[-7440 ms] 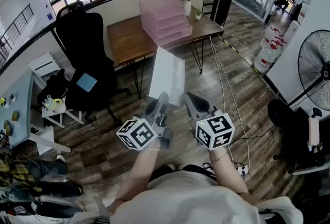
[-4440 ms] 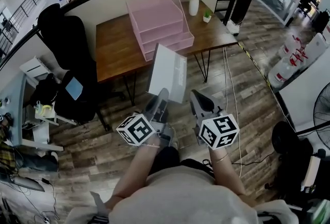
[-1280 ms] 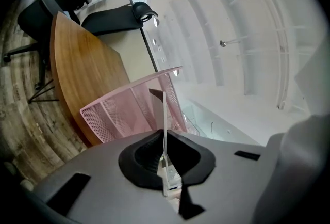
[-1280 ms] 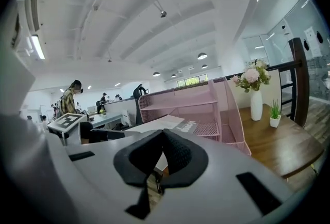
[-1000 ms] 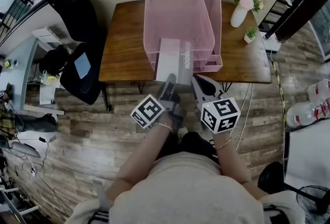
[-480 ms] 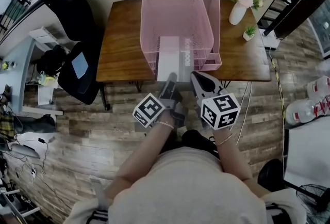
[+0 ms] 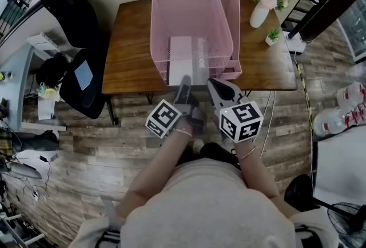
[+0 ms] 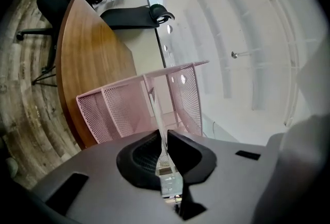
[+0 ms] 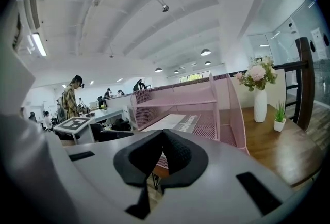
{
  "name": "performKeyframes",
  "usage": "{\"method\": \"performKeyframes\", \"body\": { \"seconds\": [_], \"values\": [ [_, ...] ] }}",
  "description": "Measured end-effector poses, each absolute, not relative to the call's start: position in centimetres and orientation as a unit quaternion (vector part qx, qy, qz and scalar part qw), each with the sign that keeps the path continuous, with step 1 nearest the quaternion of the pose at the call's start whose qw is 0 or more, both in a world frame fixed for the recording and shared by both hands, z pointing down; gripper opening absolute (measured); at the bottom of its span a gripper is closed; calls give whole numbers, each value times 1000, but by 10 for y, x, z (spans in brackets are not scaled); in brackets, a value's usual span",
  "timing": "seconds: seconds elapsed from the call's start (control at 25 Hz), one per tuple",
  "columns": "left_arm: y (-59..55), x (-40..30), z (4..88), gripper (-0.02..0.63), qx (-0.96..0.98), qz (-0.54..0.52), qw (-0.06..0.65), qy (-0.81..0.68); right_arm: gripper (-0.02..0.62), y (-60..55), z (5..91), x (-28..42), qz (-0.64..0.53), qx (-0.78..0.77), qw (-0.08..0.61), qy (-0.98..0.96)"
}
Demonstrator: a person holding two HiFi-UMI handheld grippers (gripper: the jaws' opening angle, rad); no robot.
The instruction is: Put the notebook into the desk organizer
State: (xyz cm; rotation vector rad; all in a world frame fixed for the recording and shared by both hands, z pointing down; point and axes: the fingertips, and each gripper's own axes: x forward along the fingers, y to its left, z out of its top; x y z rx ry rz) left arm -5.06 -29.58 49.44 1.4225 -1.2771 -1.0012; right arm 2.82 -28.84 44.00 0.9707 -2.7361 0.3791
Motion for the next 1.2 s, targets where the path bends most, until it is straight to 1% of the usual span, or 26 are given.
{"method": "performKeyframes", "body": {
  "seconds": [0.24,0.4,0.48,0.6,0.8,1.08,1.2],
  "values": [
    [-305,-50,498,43,571,-407,485,-523,11,-285,439,22,125,322,109,-932],
    [-308,-48,498,83,570,-402,498,-515,11,-286,438,20,128,322,107,-932],
    [-308,-47,496,124,567,-404,507,-508,11,-286,436,18,127,321,104,-933],
    [-306,-45,491,167,579,-392,507,-504,11,-284,435,17,132,322,98,-932],
    [-292,-40,485,210,596,-366,513,-497,11,-278,438,19,143,328,90,-929],
    [-276,-43,480,215,611,-340,496,-515,11,-264,444,17,157,330,89,-927],
    [-270,-44,483,197,610,-335,495,-520,11,-258,450,17,165,330,92,-925]
  ]
}}
